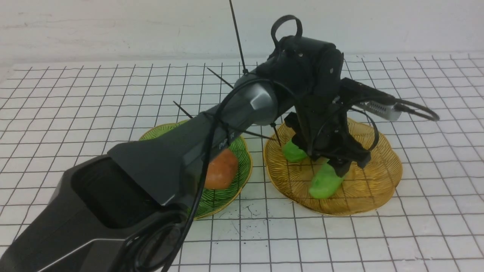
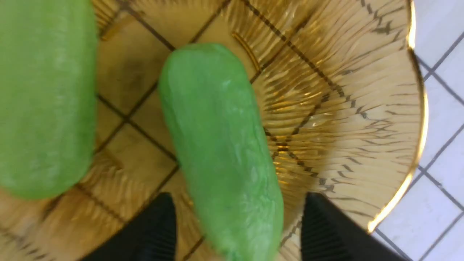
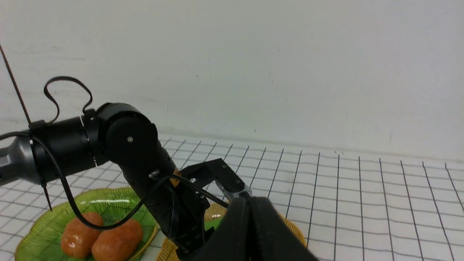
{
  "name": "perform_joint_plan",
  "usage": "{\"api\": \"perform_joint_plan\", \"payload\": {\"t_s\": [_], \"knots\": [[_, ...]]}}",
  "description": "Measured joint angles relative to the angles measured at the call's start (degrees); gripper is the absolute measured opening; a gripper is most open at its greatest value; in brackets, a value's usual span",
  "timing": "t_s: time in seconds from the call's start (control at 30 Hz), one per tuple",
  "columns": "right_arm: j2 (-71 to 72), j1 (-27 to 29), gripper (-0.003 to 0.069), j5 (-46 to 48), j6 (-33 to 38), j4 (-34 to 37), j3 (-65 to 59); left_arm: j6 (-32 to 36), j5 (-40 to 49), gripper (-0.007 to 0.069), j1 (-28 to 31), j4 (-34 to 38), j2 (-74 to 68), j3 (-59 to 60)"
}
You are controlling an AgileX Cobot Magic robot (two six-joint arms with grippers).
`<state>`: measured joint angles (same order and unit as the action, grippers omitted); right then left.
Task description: Put different types of vegetables on the plate.
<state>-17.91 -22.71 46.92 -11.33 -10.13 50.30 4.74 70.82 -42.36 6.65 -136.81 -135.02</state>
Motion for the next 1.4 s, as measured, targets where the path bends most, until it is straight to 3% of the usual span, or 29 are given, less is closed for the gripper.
{"api": "perform_joint_plan", "payload": {"t_s": [0.03,0.2,0.3,0.6,0.77,1.03,1.1,1.4], "knots": [[1.37,0.00,-0.0015,0.00,-0.01,0.00,0.00,-0.04,0.07,0.0363,0.00,-0.18,0.57,0.00],[9.23,0.00,-0.0015,-1.10,-0.01,0.00,-1.30,-0.12,0.20,0.0076,0.00,-1.19,7.32,0.00],[14.85,0.00,-0.0015,-2.88,-1.19,-0.06,-5.00,-0.12,0.62,0.0010,0.00,-1.25,11.38,0.00],[18.93,0.00,-0.0015,-8.97,-10.97,-0.17,-19.49,-0.53,1.07,-0.0008,-0.28,-1.24,26.21,6.08],[18.93,0.00,-0.0015,-16.27,-12.13,-1.93,-23.08,-0.53,1.13,-0.0008,-0.28,-4.07,36.45,17.65],[18.93,0.00,-0.0015,-19.23,-12.13,-8.16,-23.36,-0.64,1.13,-0.0008,-0.28,-5.54,54.01,38.93],[18.93,0.00,-0.0015,-19.29,-12.13,-8.80,-23.36,-1.34,-1.66,-0.0008,-0.28,-6.26,62.09,48.05],[18.93,0.00,-0.0015,-19.40,-12.13,-9.03,-23.36,-6.90,-13.55,-0.0008,-0.28,-11.43,78.85,68.23]]}}
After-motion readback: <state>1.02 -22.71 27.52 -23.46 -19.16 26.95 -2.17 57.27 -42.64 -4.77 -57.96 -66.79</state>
